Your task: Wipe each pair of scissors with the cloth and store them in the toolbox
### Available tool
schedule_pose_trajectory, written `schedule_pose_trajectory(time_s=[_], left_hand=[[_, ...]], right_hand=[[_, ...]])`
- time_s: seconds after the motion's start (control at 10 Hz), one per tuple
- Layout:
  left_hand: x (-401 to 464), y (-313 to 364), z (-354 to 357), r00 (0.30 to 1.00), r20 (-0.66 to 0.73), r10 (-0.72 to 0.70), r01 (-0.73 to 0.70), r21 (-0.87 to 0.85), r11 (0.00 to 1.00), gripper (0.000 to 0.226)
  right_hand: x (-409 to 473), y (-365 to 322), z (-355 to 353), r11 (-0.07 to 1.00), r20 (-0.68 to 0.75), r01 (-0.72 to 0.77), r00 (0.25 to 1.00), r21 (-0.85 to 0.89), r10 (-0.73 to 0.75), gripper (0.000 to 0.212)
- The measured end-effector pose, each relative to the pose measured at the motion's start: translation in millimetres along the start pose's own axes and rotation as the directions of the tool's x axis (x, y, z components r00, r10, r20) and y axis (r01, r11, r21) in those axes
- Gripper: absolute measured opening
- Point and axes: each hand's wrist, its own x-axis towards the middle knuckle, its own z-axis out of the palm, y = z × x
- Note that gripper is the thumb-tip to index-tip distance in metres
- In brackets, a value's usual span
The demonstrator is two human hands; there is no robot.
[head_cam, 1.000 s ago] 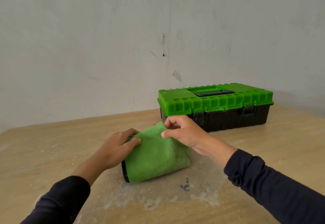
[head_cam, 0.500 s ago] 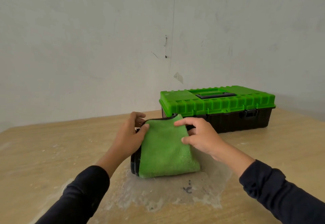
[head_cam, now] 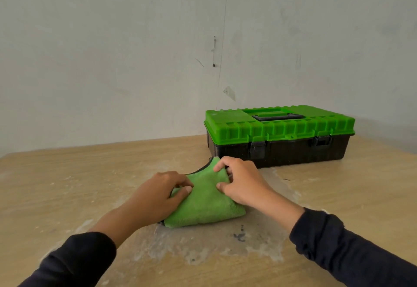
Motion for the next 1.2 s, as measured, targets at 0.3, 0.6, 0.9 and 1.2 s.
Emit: schedule_pose_trajectory(time_s=[0.3, 0.6, 0.9, 1.2], left_hand=[[-19, -52, -11, 0.972, -0.158, -0.176, 0.215, 0.284, 0.934, 0.059], [30, -78, 2, 0.956, -0.237, -0.172, 0.202, 0.109, 0.973, 0.026], [42, -90, 3, 0.957, -0.179, -0.228, 0.234, 0.014, 0.972, 0.028], [36, -94, -7, 0.945, -0.234, -0.228, 0.224, -0.044, 0.974, 0.027]], right_hand=[[59, -38, 53, 0.972, -0.198, 0.208, 0.963, 0.105, -0.184, 0.027], [105, -13, 65, 0.991, -0.045, 0.109, 0.993, -0.084, -0.113, 0.027], [121, -10, 80, 0.988, -0.036, 0.080, 0.996, -0.132, -0.086, 0.025], [118, -20, 69, 0.990, -0.093, 0.122, 0.987, -0.075, -0.128, 0.024]])
